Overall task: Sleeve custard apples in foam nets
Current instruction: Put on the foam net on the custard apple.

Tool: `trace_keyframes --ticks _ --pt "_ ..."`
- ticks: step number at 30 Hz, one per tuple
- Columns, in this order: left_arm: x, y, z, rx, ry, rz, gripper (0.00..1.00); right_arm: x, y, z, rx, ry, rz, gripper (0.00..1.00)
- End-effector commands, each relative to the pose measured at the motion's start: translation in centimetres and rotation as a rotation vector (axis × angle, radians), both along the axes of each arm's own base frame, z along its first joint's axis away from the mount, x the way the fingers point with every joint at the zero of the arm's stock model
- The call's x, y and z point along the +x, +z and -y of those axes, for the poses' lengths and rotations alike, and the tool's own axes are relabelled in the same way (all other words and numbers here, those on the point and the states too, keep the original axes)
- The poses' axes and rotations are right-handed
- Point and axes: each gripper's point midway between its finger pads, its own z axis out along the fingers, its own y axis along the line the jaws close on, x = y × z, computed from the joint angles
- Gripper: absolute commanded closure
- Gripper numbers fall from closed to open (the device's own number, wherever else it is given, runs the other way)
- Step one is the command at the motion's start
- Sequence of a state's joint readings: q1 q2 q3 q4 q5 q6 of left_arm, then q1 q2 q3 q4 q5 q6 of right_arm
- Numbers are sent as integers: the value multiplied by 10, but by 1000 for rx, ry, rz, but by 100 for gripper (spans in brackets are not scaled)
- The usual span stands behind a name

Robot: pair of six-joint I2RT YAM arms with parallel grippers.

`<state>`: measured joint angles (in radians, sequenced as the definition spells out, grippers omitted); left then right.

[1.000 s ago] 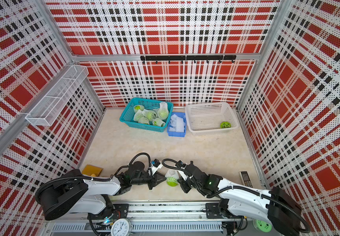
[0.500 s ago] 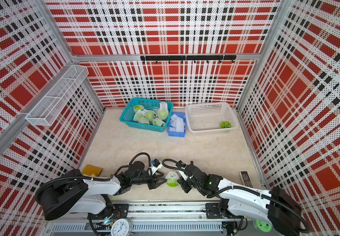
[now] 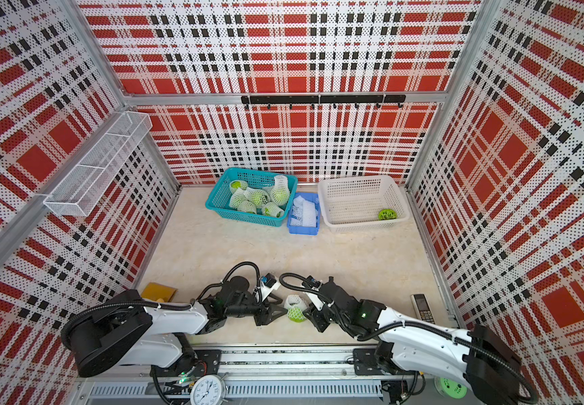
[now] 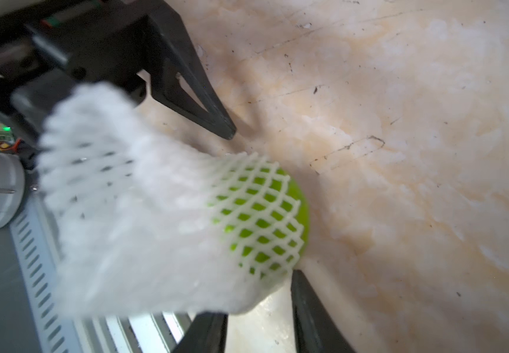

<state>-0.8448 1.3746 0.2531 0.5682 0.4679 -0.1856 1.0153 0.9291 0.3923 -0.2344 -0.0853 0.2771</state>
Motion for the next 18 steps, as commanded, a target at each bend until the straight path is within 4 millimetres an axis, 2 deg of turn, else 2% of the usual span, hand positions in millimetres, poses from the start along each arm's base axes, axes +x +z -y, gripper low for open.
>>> trace_keyframes --ticks 1,4,8,12,18 --pt "2 13 10 -37 -25 23 47 -1 23 -12 98 38 43 57" --pt "3 12 10 -35 -21 22 48 0 27 -14 113 36 53 53" --pt "3 12 10 -34 -19 24 48 3 18 -10 80 15 50 48" --pt "3 11 10 -31 -17 19 48 11 13 -5 59 -30 55 47" --pt "5 12 11 -29 -15 17 50 12 17 -4 82 -39 63 47"
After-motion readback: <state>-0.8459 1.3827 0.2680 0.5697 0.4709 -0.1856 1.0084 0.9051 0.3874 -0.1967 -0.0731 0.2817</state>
